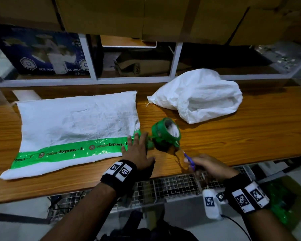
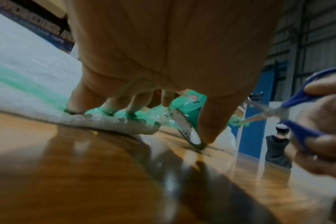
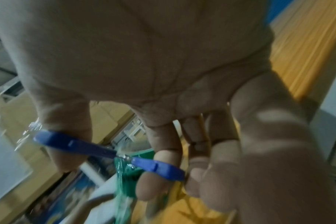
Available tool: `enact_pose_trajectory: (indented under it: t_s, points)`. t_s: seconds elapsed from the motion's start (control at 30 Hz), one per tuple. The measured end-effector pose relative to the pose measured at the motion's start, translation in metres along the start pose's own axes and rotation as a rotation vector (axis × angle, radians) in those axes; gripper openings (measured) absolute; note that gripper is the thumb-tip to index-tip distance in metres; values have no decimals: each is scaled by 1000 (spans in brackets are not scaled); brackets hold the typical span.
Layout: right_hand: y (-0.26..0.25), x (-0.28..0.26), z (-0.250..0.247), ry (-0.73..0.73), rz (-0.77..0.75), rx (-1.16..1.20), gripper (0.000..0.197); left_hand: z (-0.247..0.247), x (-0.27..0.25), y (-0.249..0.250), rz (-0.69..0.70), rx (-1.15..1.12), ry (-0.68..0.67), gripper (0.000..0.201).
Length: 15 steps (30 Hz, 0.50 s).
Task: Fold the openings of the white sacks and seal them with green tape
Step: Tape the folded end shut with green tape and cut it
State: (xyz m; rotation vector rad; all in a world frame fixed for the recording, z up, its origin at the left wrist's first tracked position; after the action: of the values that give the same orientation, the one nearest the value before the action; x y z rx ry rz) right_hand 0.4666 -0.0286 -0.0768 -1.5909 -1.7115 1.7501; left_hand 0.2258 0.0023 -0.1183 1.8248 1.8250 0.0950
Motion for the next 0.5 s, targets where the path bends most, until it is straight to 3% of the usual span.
enact_pose_trajectory:
  t_s: [0.13, 0.33, 0.5]
  points:
    - [14, -4, -15, -8, 11, 145, 53, 0, 3, -3, -31, -4, -10, 112]
    - [19, 1, -12, -8, -17, 391, 96, -1, 0, 2, -3, 65, -36, 109]
    - [11, 6, -10, 49, -125, 528, 104, 0, 1, 13, -49, 37, -80, 99]
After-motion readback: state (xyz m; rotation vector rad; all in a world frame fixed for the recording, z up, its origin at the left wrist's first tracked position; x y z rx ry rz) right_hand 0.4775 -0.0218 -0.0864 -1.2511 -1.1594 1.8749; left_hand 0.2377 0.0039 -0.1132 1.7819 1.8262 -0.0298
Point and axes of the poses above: each hand's wrist, its own x-axis towards the middle knuckle, its own z-axis out of the palm, y = z × x, the point moved 6 cm from there along x, towards the middle knuckle, and after that the axes turned 2 degrees about -y, right-handed, at the moved point
